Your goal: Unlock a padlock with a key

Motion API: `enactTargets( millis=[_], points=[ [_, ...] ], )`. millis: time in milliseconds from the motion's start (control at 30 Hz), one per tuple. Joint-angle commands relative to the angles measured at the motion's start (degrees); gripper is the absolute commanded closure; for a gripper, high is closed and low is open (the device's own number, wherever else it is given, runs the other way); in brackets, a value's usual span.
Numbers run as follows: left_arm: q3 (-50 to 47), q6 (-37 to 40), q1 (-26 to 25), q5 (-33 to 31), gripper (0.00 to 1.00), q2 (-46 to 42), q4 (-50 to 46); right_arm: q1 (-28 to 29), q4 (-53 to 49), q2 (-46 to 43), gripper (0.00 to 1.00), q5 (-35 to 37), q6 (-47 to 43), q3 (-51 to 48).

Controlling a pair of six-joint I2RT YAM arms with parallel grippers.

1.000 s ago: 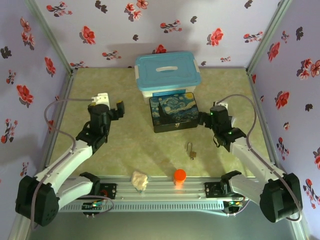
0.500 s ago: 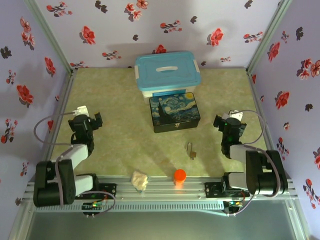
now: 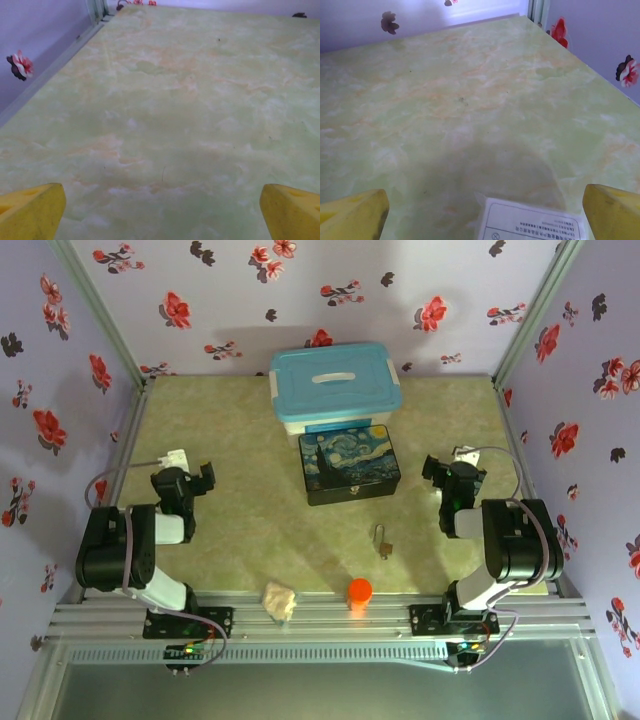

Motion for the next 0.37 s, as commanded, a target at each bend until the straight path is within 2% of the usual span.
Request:
enactTargets(
  millis=[0,200,333],
  points=[
    [1.2,2.0,-1.3,-4.3,0.0,0.2,2.5,0.3,0.3,-0.2,0.01,-0.5,-1.3,0.5],
    [1.2,2.1,-1.4,-4.3,0.0,0.2,2.5,0.0,-2.5,0.3,0.01,-1.9,-1.3,2.2],
    [1.2,2.1,-1.4,-4.2,0.0,0.2,2.4,-0.1,-0.7,-0.5,0.01,-2.1,-1.5,0.9]
  ],
)
